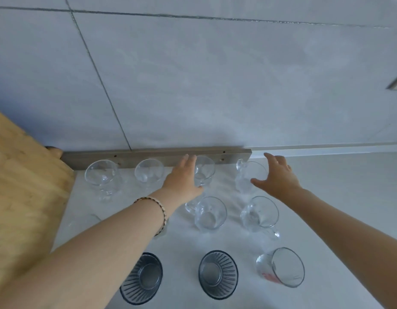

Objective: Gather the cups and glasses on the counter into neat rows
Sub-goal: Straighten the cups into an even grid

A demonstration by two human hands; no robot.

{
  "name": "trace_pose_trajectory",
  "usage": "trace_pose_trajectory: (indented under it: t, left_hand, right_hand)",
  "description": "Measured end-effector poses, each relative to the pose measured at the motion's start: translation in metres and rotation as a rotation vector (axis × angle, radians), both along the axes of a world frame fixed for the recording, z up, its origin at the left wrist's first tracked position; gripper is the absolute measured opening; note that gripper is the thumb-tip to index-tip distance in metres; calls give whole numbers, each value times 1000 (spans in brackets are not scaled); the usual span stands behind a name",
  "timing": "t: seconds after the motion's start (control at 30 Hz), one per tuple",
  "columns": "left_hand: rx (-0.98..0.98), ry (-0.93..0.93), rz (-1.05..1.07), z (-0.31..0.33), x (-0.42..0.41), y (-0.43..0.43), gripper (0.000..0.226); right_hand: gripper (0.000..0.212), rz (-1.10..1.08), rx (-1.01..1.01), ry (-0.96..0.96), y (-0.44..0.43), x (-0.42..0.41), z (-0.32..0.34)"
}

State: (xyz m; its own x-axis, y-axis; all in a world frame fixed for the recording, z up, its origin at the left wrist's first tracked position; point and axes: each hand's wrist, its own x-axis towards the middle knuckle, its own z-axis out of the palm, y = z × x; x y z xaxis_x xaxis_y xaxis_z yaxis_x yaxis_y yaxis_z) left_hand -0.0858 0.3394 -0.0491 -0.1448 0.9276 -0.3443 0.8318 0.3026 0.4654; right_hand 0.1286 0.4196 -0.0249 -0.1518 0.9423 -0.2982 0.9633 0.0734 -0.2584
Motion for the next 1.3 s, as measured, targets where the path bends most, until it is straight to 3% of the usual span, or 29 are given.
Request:
trace_pose_trajectory:
  t: [0.13,0.23,0.33,0.47,0.53,0.6,0.67,0.77,0.9,1.3]
  left_hand:
    - [-75,-74,159,-11,19,20,99]
    - [-43,-38,225,-15,24,32,93]
    - [-9,-23,264,-16,20,37,89]
    - [32,-44,285,-19,18,36,88]
    - [57,-56,299,-20,19,34,87]
    - [79,-61,313,-21,19,33,86]
    - [87,-66,321,-22,19,33,85]
    - [91,-78,322,-23,20,34,84]
    - [98,-97,331,-23,19,33,85]
    - [110,-159,344,-24,21,31,83]
  right_hand:
    - [99,-95,-164,30,20,-8,-16]
    - [88,-63,-199,28,29,-20,-29]
    - [80,184,-220,45,37,-20,-29]
    - [88,500,-215,-62,38,-7,-28]
    - [98,415,-172,-57,34,-3,-35]
    - [113,189,-186,16,31,-5,-41]
    - [112,74,-189,69,32,-10,-48]
    - [99,166,-120,120,40,-10,-50]
    - [97,362,-83,86,49,-1,-47]
    - [93,384,2,132,42,-3,-58]
